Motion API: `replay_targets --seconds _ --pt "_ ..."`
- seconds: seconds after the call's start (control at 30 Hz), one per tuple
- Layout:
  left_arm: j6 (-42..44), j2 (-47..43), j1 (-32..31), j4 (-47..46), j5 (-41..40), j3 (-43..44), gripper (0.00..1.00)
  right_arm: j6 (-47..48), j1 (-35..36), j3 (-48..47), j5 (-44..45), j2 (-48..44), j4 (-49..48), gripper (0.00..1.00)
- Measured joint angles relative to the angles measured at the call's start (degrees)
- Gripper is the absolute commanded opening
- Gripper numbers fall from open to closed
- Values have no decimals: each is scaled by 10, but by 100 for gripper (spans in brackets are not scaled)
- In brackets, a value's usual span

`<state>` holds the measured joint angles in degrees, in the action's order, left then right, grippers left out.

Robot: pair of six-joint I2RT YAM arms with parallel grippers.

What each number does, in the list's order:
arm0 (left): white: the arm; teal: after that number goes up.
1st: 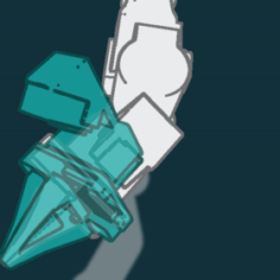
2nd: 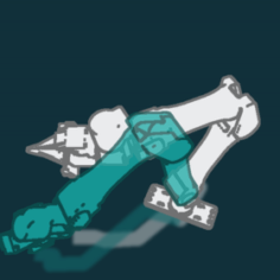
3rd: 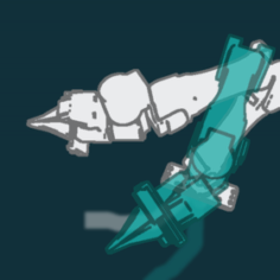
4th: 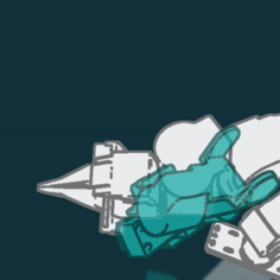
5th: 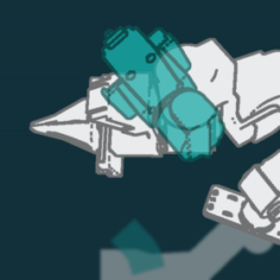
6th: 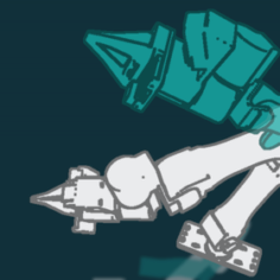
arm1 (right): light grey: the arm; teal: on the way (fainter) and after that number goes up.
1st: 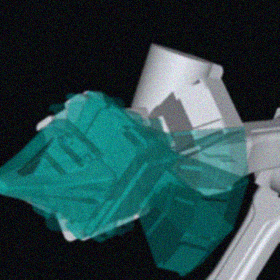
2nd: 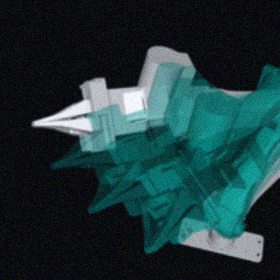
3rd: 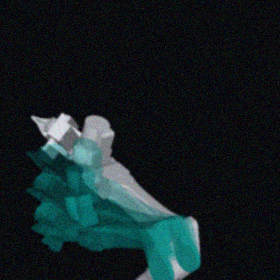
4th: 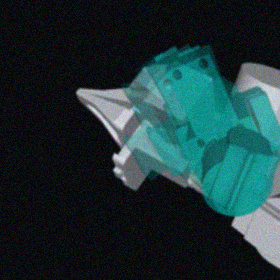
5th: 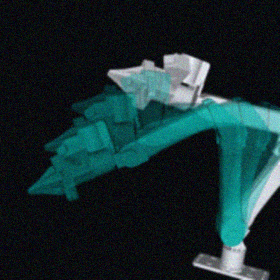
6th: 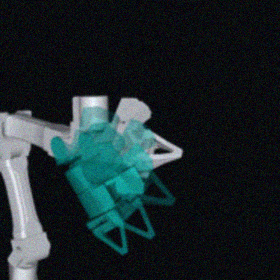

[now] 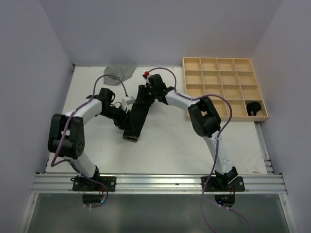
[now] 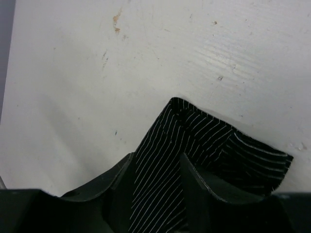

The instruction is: Roll the underwear

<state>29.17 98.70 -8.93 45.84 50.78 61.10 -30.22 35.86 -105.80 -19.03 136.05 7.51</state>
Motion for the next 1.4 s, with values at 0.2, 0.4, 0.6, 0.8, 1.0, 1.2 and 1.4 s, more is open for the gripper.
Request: replay_targets --seconds 0.2,0.4,0.6,0.8,1.0,1.2,1.4 --pt "-71 -204 28 -107 -7 -7 67 -11 -2 90 -16 -126 -14 47" --pt "-86 -326 52 -174 -44 -46 81 -111 43 222 -41 -207 -134 47" --pt "-75 -309 82 -172 -61 -58 91 -244 108 319 -47 -125 -262 47" --pt "37 -332 82 -168 -87 -118 88 -317 106 351 -82 -91 -353 45" --pt "252 -372 69 -124 -73 -203 75 -238 76 331 -134 -99 -270 43" --pt "382 -410 -14 -204 -103 -327 76 -156 55 306 -153 -108 -179 38" --pt "465 -473 -81 -382 -157 -480 78 -150 55 318 -150 -107 -184 21"
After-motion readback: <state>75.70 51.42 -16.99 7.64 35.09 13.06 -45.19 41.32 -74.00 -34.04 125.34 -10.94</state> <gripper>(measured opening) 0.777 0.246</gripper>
